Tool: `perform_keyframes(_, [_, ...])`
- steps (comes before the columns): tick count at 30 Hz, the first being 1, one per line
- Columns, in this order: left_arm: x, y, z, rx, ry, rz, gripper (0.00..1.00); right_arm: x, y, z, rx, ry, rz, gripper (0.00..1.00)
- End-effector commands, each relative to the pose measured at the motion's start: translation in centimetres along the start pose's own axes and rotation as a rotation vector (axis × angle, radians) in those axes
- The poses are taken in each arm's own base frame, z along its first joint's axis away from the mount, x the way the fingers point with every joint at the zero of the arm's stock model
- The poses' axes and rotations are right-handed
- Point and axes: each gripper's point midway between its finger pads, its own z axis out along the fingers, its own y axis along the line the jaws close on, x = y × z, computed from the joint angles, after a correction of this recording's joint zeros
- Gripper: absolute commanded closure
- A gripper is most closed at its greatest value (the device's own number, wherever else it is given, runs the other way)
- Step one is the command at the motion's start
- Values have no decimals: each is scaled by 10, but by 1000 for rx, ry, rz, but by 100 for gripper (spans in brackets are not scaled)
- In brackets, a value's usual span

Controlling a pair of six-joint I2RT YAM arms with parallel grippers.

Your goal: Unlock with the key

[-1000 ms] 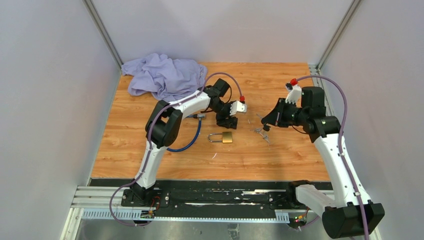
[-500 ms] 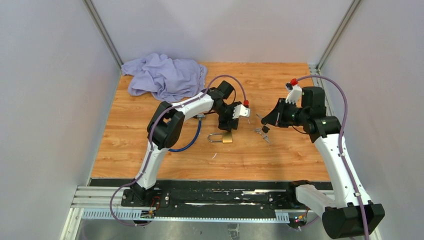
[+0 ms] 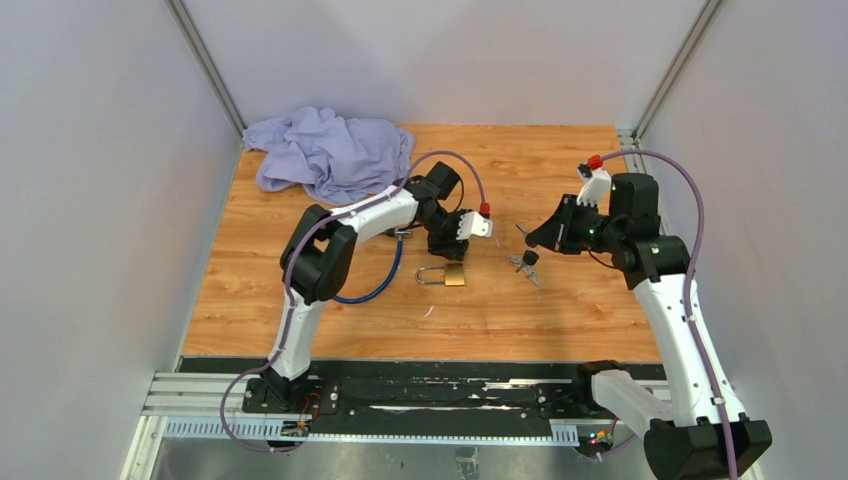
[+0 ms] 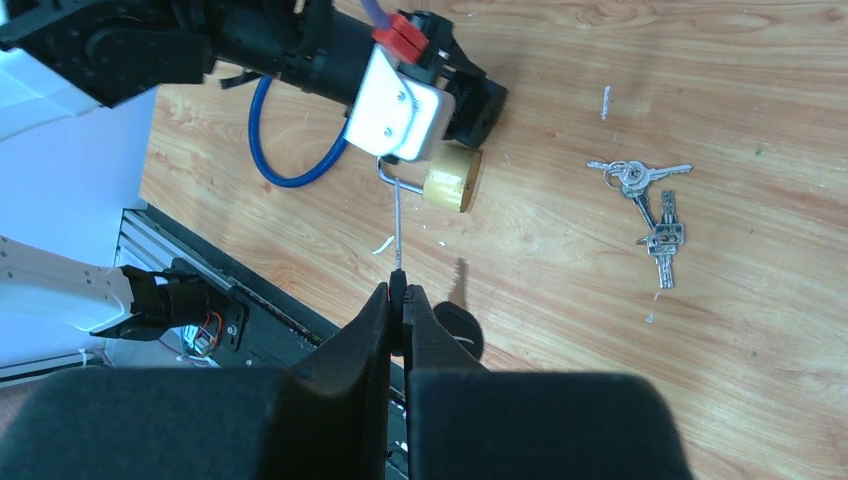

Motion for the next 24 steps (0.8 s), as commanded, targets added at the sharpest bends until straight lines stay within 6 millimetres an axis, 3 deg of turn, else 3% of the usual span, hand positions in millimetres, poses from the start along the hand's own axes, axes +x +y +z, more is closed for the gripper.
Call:
perform_keyframes(1, [-48,31,-96,-172,-101,78,96,-12,11,-15,-17,-55,-18,99])
perform_keyframes(6, [-82,23,-189,-241,-268,122,100,-13,14,-16,-37,-62,-19,99])
perform_keyframes(8, [-99,5,-219,-246,-350,199,100,-12,17,-14,-55,-61,-19,100])
perform_keyframes(12, [-139,-52,-264,-228,-516,354,100,-13,25,-11,-115,-57,-25,99])
perform_keyframes(17, [-177,-109,-300,-204,-642,439,100,-10,40,-7,-227,-35,-20,99])
perform_keyframes(24, [-186,-152,-310,-240,-658,624,100,-7,51,-5,-286,-23,-38,99])
